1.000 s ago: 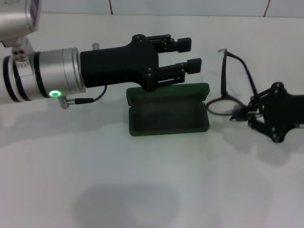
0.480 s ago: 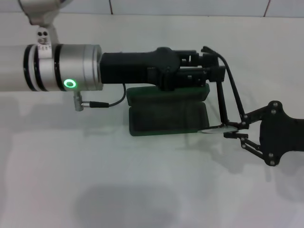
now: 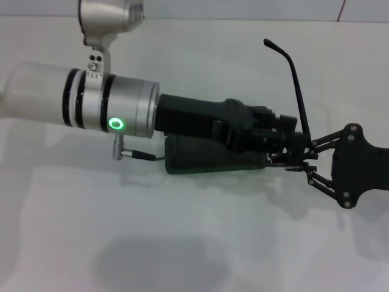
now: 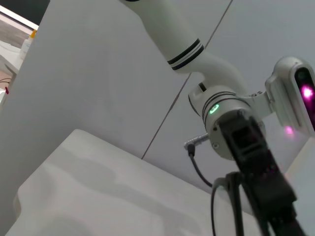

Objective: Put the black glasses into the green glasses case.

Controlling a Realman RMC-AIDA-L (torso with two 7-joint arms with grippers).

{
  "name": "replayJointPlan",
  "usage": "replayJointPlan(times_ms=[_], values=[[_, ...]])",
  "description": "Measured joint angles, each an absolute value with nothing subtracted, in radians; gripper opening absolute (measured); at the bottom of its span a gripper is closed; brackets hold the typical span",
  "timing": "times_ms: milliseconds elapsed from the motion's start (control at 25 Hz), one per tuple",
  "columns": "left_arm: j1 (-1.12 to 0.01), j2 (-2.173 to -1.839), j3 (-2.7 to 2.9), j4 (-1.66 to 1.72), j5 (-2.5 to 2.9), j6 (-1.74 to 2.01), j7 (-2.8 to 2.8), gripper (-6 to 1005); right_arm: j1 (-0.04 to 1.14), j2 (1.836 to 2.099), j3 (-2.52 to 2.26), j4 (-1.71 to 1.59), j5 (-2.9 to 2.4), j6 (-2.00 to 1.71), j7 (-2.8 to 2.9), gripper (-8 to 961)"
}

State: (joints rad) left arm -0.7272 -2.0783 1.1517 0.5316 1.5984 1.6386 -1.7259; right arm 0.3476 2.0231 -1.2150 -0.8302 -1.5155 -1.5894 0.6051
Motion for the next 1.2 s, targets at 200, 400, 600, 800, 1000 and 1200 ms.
replayJointPlan(times_ms=[200,400,600,800,1000,1200], values=[[-0.737,-2.086,1.152,0.527,1.631,1.638,-1.746,559,0.343,2.024,-1.216,-0.828,-1.515,-1.592,0.587,90],[-0.727,-2.083,1.133,0.527,1.59,1.631,-1.744,559,0.325,2.02,-1.211,-0.828,-1.515,-1.65,0.56,90],[-0.709,-2.076,1.103,0.526,1.611,1.561,-1.74,560,0.298,2.019,-1.192,-0.828,-1.493,-1.769,0.495,90],[-0.71,-2.085,1.107,0.526,1.682,1.444,-1.738,561,0.296,2.02,-1.186,-0.812,-1.483,-1.894,0.463,90],[-0.712,-2.094,1.11,0.516,1.622,1.421,-1.687,562,0.363,2.026,-1.265,-0.7,-1.463,-1.938,0.451,89],[-0.704,-2.091,1.113,0.514,1.518,1.537,-1.603,563,0.457,2.026,-1.273,-0.512,-1.445,-1.826,0.461,89]])
